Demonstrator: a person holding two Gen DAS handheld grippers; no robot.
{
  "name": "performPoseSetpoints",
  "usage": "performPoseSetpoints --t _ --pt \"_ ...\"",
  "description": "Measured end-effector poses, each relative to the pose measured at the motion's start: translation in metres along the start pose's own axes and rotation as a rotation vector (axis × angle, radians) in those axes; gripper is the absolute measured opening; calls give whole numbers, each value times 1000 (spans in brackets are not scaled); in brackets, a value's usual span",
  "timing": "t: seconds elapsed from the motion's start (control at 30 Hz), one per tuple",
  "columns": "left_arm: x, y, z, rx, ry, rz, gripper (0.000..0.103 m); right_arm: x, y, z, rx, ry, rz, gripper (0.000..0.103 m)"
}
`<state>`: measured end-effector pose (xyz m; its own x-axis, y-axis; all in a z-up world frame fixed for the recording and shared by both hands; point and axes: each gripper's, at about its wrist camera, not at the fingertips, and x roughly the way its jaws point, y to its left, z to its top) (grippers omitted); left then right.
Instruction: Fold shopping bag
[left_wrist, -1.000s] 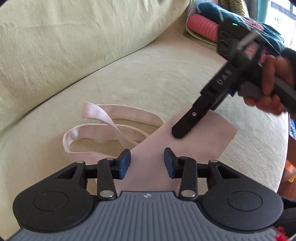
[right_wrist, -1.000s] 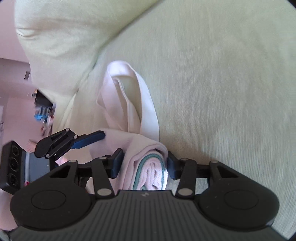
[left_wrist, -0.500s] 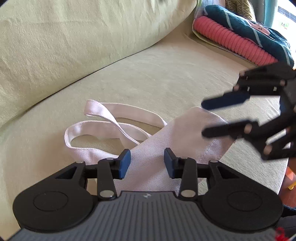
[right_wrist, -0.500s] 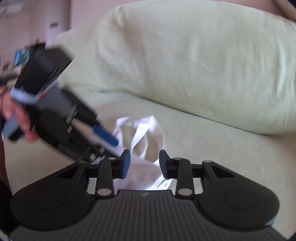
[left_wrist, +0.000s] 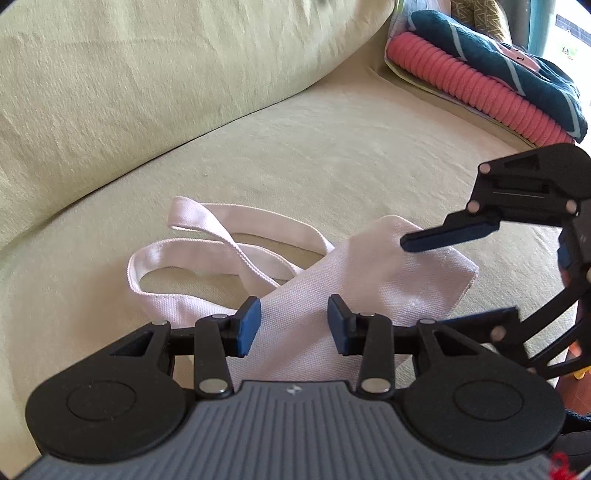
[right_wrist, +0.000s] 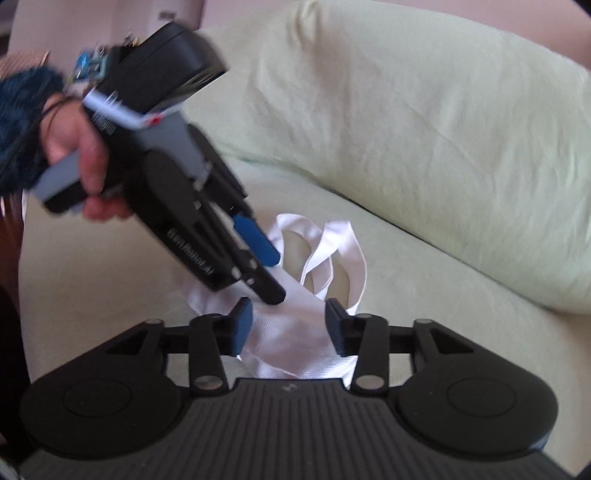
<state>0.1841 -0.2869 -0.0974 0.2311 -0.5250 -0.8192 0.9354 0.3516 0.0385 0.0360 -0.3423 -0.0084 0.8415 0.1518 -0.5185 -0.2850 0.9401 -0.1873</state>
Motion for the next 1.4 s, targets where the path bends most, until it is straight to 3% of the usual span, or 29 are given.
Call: performPoseSetpoints --t 0.1,0.17,0.3,0.43,0.5,0.6,0.73,0.87,0.97,1.0,1.07,1.23,1.33,1.4 --pt "0 1 0 -10 -5 -6 46 3 6 -6 -76 8 11 42" --pt "-5 11 1 -55 -21 -42 46 6 17 -11 -209 40 -1 44" --pt "-19 60 -1 -286 -72 -53 46 11 24 -13 -300 63 -19 44" --pt "-8 113 -6 -468 31 -27 44 13 25 -12 -327 66 -14 44" --pt "13 131 -3 -522 96 -78 44 13 25 -12 -331 61 -15 44" --pt "46 135 16 -532 119 -171 45 14 26 -13 -330 56 -19 44" --pt "85 125 54 -485 103 -256 39 13 29 -13 -344 52 -34 45" --pt "102 99 88 -376 23 -345 37 11 30 -15 -348 51 -45 45" --pt "120 94 89 -275 77 -211 33 10 29 -14 -335 54 -39 45" --pt "115 98 86 -253 72 -208 37 10 28 -13 -331 58 -36 45" --pt "97 105 79 -234 84 -180 56 11 26 -11 -325 68 -31 45" --pt "17 118 38 -96 41 -28 65 12 21 -13 -336 59 -16 48" --pt "-22 106 17 -32 -13 -35 67 11 21 -14 -362 60 -13 49" --pt "-42 72 5 93 -67 -57 70 11 21 -16 -381 60 -14 50"
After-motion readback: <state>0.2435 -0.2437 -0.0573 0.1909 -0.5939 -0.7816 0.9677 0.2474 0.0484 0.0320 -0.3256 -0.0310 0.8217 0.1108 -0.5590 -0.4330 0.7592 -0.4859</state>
